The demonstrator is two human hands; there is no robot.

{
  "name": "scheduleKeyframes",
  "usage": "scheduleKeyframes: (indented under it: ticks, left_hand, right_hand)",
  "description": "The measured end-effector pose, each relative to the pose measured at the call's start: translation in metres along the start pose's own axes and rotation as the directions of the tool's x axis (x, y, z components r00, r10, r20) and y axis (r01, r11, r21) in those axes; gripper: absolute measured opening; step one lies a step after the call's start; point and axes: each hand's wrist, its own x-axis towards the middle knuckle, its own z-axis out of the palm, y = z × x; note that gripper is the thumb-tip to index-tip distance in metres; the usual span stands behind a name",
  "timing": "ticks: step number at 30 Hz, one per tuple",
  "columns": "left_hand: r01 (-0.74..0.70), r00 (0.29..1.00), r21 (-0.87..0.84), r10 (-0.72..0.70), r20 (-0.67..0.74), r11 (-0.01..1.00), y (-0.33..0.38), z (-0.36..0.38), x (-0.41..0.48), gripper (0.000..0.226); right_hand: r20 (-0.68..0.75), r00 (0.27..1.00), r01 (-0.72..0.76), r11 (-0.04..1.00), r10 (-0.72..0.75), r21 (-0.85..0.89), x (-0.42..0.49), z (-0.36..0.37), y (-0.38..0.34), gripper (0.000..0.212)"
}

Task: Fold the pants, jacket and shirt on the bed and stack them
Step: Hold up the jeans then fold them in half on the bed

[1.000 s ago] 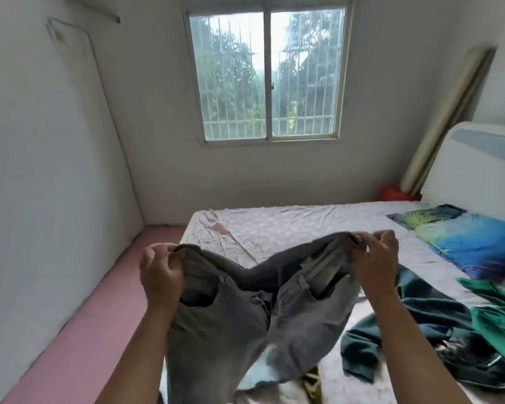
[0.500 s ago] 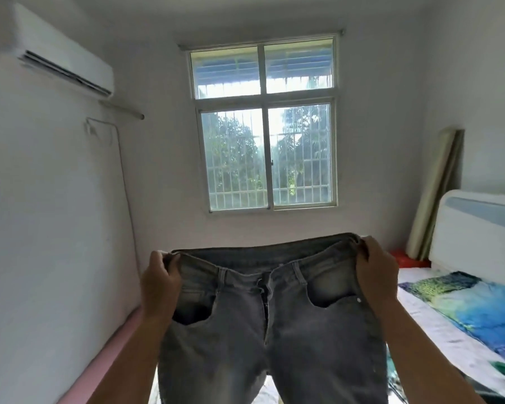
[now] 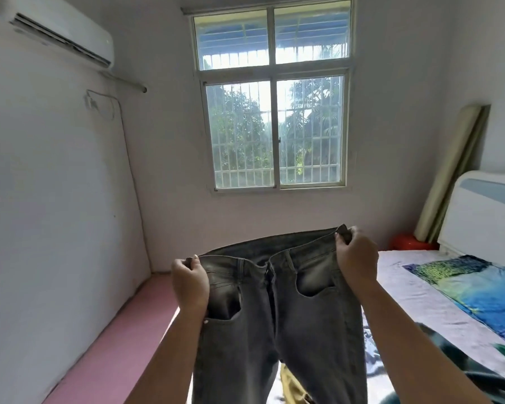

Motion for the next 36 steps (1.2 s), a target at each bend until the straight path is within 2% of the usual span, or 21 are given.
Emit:
scheduleKeyframes:
  ticks: [3, 6, 9, 13, 16, 21, 24, 28, 31, 33, 34, 35, 36]
  left_hand:
    - [0.078, 0.996, -0.112, -0.072, 0.053, 0.991, 0.006, 0.018, -0.022, 0.025]
    - [0.012, 0.992, -0.185, 0.012, 0.127, 0.983, 0.021, 0.028, -0.051, 0.018]
    - [-0.028, 0.951, -0.269, 0.108, 0.288, 0.963, 0.037, 0.03, -0.077, 0.01]
    - [0.127, 0.874, -0.424, 0.101, 0.476, 0.897, 0.048, 0.022, -0.091, 0.007]
    - [0.227, 0.848, -0.483, 0.072, 0.525, 0.846, 0.051, 0.012, -0.095, 0.007]
    - [0.283, 0.805, -0.517, 0.093, 0.586, 0.808, 0.057, -0.001, -0.096, 0.006]
    - [0.226, 0.756, -0.492, 0.167, 0.632, 0.841, 0.062, -0.012, -0.095, 0.012]
    - [0.158, 0.742, -0.444, 0.191, 0.642, 0.882, 0.061, -0.023, -0.092, 0.043]
    - [0.141, 0.76, -0.414, 0.169, 0.627, 0.899, 0.055, -0.026, -0.089, 0.026]
    - [0.032, 0.796, -0.337, 0.18, 0.577, 0.941, 0.049, -0.024, -0.084, 0.018]
    - [-0.024, 0.81, -0.3, 0.194, 0.554, 0.954, 0.045, -0.023, -0.082, 0.018]
    - [-0.054, 0.818, -0.279, 0.203, 0.539, 0.959, 0.043, -0.023, -0.08, 0.019]
    - [-0.06, 0.822, -0.276, 0.204, 0.532, 0.959, 0.042, -0.025, -0.078, 0.019]
  right_hand:
    - [0.031, 0.999, 0.025, 0.997, -0.027, 0.072, -0.016, 0.009, -0.017, 0.019]
    - [0.064, 0.989, 0.114, 0.97, -0.13, 0.213, -0.039, 0.011, -0.037, 0.015]
    - [0.117, 0.962, 0.19, 0.912, -0.247, 0.362, -0.062, 0.013, -0.05, 0.01]
    - [0.244, 0.93, 0.105, 0.837, -0.273, 0.537, -0.073, 0.006, -0.052, 0.007]
    - [0.309, 0.902, 0.039, 0.77, -0.302, 0.637, -0.079, -0.003, -0.05, 0.019]
    - [0.385, 0.84, 0.003, 0.713, -0.382, 0.701, -0.089, -0.014, -0.046, 0.023]
    - [0.403, 0.799, -0.032, 0.639, -0.445, 0.769, -0.093, -0.017, -0.045, 0.026]
    - [0.404, 0.767, -0.019, 0.611, -0.499, 0.791, -0.096, -0.012, -0.044, 0.041]
    - [0.484, 0.708, -0.157, 0.553, -0.514, 0.818, -0.098, -0.007, -0.042, 0.062]
    - [0.55, 0.656, -0.265, 0.524, -0.517, 0.809, -0.1, -0.005, -0.043, 0.066]
    - [0.565, 0.65, -0.271, 0.539, -0.509, 0.798, -0.102, -0.003, -0.042, 0.064]
    - [0.558, 0.672, -0.237, 0.573, -0.486, 0.784, -0.103, -0.002, -0.041, 0.062]
    - [0.527, 0.724, -0.175, 0.621, -0.444, 0.764, -0.103, -0.001, -0.038, 0.059]
